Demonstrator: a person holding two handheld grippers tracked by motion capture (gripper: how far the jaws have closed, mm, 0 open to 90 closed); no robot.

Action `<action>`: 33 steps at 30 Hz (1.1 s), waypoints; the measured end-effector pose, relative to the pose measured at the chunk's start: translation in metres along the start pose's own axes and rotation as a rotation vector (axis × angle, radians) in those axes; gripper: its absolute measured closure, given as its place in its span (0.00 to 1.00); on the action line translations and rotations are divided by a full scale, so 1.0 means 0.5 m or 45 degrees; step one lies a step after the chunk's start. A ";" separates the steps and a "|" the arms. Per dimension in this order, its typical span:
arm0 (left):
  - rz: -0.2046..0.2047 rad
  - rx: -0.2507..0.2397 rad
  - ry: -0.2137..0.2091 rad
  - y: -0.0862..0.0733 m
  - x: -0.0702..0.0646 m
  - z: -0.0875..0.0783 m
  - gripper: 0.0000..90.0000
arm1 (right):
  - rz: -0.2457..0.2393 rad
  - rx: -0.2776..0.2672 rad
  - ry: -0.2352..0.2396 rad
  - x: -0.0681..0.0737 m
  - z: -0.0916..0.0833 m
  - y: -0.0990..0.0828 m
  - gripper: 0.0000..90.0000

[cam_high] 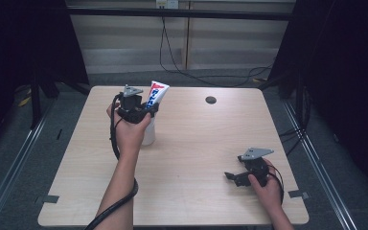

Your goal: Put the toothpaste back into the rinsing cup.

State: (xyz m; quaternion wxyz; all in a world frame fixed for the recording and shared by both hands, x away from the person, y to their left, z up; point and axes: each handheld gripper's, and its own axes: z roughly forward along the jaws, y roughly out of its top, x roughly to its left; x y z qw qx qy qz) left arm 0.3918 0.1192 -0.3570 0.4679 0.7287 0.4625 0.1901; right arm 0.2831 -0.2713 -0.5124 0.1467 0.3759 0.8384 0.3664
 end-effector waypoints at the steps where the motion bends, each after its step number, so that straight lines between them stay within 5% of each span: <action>1: -0.003 -0.003 0.004 0.000 0.004 0.002 0.75 | 0.000 0.000 0.000 0.000 0.000 0.000 0.14; 33: -0.057 0.014 0.102 -0.020 0.054 0.076 0.74 | 0.000 0.002 0.001 0.000 0.000 0.001 0.13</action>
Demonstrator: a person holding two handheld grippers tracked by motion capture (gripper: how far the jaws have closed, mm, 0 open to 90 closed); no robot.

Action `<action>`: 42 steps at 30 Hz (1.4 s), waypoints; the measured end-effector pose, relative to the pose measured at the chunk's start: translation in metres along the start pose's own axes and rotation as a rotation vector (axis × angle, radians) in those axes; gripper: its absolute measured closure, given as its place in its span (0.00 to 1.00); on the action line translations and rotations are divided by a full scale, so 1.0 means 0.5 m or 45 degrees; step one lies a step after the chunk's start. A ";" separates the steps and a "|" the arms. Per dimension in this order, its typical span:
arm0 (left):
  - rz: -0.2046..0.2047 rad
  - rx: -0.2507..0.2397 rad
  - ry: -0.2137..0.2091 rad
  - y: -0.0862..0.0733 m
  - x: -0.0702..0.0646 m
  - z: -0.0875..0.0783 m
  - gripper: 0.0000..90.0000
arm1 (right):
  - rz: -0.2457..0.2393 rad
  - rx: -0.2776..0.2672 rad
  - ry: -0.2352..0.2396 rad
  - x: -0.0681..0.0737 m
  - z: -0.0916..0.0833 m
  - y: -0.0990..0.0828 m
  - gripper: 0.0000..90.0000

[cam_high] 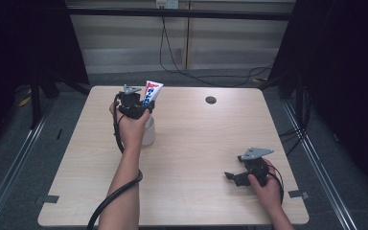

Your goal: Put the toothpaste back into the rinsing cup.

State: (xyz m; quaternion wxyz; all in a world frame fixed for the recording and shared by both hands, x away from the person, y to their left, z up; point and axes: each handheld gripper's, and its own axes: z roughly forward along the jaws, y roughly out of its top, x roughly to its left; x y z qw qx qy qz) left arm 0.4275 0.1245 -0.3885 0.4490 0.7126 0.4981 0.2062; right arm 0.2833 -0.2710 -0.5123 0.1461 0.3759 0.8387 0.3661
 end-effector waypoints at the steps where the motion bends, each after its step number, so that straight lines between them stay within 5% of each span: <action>1: -0.006 0.002 -0.001 -0.001 0.001 0.001 0.74 | 0.000 0.000 0.000 0.000 0.000 0.000 0.14; 42: -0.055 -0.020 0.018 -0.030 0.015 0.011 0.72 | 0.001 0.001 0.001 0.000 0.000 0.000 0.14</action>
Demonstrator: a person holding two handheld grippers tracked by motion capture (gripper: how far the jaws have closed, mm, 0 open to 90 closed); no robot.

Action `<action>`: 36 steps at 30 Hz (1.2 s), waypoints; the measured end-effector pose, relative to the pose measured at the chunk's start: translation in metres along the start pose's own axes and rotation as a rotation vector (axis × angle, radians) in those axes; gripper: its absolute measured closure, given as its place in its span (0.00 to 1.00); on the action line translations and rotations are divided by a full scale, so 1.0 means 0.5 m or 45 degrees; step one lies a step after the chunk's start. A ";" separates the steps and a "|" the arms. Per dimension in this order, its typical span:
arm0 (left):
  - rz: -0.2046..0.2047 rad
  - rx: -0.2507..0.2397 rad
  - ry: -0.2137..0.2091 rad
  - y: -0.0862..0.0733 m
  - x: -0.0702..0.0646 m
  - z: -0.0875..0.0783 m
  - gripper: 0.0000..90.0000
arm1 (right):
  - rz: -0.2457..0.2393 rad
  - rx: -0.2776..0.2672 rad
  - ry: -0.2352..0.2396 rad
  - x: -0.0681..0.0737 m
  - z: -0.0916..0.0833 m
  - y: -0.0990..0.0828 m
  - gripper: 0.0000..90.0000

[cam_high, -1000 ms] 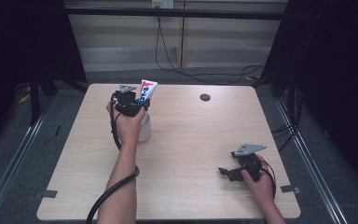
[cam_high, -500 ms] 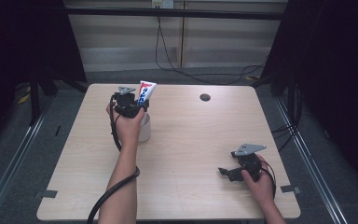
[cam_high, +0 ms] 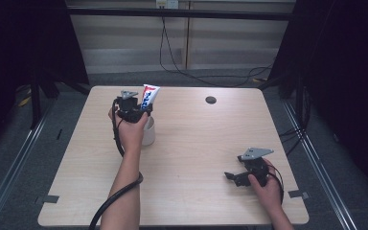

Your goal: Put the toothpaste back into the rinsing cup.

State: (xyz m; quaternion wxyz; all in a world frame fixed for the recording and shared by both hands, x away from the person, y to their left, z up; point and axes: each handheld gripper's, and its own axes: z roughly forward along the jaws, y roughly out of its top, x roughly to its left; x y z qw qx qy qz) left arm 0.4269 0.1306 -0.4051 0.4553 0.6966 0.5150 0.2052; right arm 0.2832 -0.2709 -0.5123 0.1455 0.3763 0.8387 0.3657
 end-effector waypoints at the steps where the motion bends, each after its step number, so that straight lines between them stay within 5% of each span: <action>1: -0.002 0.000 0.000 0.000 0.000 0.000 0.72 | 0.000 0.000 0.000 0.000 0.000 0.000 0.14; 36: 0.027 0.045 0.005 0.006 -0.001 -0.011 0.70 | -0.003 -0.002 0.000 0.000 0.000 0.000 0.14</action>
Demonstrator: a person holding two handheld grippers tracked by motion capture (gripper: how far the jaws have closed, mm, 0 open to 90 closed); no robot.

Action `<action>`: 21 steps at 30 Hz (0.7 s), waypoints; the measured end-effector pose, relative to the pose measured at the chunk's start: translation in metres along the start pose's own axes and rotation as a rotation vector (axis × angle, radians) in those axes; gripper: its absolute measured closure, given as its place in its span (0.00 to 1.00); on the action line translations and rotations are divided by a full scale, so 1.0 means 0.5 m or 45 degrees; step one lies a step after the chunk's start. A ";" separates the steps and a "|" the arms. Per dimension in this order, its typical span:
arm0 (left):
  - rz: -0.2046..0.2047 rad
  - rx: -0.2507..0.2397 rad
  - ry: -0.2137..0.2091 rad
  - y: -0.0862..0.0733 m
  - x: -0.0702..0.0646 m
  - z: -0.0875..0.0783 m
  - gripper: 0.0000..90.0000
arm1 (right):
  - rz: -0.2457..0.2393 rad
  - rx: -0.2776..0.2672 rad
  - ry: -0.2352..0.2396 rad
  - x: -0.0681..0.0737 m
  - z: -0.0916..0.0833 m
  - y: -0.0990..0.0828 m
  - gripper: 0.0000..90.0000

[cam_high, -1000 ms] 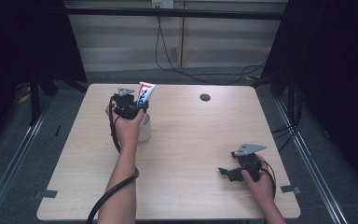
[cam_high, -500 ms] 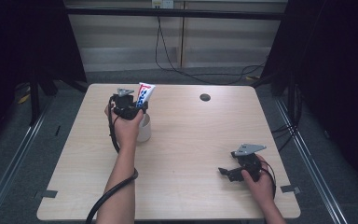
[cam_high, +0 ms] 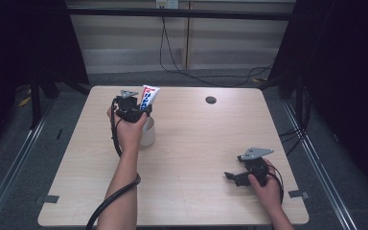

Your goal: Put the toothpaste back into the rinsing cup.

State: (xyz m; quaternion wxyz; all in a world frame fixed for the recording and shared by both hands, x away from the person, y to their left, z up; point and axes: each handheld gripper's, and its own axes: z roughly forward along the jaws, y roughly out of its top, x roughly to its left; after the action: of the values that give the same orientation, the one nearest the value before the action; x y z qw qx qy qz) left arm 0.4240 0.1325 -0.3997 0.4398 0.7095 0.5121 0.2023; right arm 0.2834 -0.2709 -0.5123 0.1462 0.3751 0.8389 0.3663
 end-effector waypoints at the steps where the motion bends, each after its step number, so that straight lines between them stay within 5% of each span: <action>1: 0.001 0.003 -0.002 0.000 0.000 0.001 0.70 | 0.000 0.000 0.000 0.000 0.000 0.000 0.14; 21: -0.003 0.040 0.009 -0.014 0.008 -0.001 0.69 | 0.005 0.004 0.000 0.001 0.000 0.000 0.14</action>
State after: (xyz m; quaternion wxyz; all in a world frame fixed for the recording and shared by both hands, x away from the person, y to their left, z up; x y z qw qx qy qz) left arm 0.4212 0.1370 -0.4059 0.4271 0.7149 0.5176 0.1965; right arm 0.2832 -0.2706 -0.5121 0.1449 0.3769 0.8388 0.3653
